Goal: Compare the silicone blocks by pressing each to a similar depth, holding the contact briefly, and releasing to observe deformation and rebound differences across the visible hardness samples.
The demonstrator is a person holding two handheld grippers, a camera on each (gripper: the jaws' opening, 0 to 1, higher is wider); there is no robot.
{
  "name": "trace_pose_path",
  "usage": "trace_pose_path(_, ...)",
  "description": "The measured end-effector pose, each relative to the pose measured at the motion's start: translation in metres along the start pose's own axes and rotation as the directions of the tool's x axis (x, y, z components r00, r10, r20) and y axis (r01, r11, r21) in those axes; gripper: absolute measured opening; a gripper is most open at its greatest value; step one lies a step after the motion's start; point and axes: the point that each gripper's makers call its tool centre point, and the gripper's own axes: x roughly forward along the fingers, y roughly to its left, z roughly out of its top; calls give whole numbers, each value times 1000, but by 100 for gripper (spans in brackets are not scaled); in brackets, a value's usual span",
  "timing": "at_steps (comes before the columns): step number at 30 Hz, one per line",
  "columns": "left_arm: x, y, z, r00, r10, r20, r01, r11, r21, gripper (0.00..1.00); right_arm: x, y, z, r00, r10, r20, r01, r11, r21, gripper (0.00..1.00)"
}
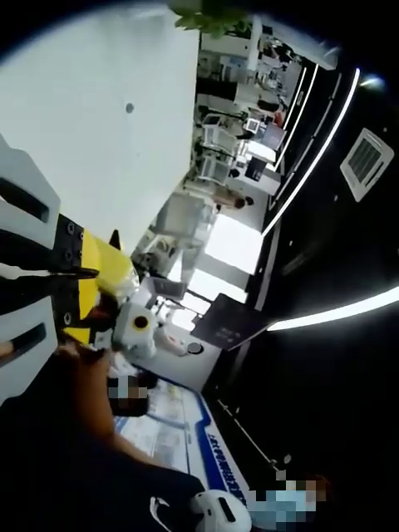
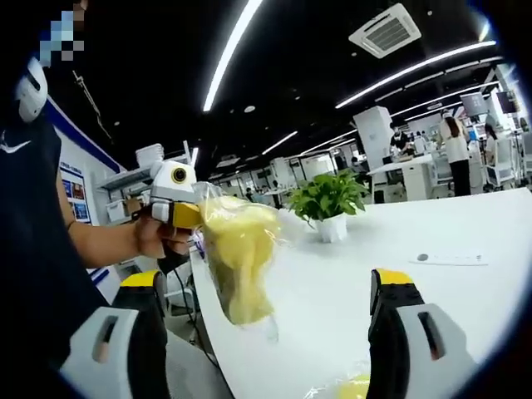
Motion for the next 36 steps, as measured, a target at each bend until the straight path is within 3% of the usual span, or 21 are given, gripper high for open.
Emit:
trace_pose_path(7, 0, 0, 2, 1000, 12, 6, -12, 1000, -3, 0, -19, -9, 4, 1000, -26, 7, 26, 999, -32, 96)
trace_pose_path(12, -3, 11, -4, 999, 44, 11, -43, 999, -32, 0, -40, -32, 5, 992, -120, 24, 122, 990, -71, 96)
trace_pose_path(15, -5, 17, -7, 998, 59, 26, -57, 996, -72, 0, -55, -45, -3, 985, -173, -1, 172, 980, -98, 96)
trace_pose_path(16, -6, 18, -7, 998, 62, 30, -59, 995, -80, 0, -63, -53, -5, 977, -215, -3, 214, 970, -112, 96)
trace_pose_path(21, -9, 24, -7, 995, 78, 65, -69, 987, -142, 0, -87, -64, -12, 958, -287, 0, 283, 944, -169, 96)
trace_pose_path(24, -11, 25, -9, 994, 87, 70, -74, 983, -165, 0, -102, -71, -27, 944, -329, -40, 313, 924, -218, 96)
trace_pose_path(27, -13, 28, -13, 992, 104, 69, -91, 980, -178, 0, -114, -75, -44, 934, -352, -66, 332, 921, -204, 96)
trace_pose_path(30, -16, 30, -17, 991, 114, 72, -98, 975, -198, 0, -129, -83, -62, 910, -402, -103, 372, 899, -230, 96)
trace_pose_path(32, -17, 33, -22, 991, 116, 65, -99, 969, -226, 0, -139, -88, -71, 894, -436, -105, 410, 889, -202, 96)
trace_pose_path(33, -18, 34, -24, 991, 117, 60, -100, 969, -228, 0, -145, -91, -75, 879, -463, -113, 435, 876, -209, 96)
trace_pose_path(36, -19, 38, -32, 992, 117, 47, -101, 962, -254, 0, -154, -92, -77, 868, -489, -92, 462, 861, -212, 96)
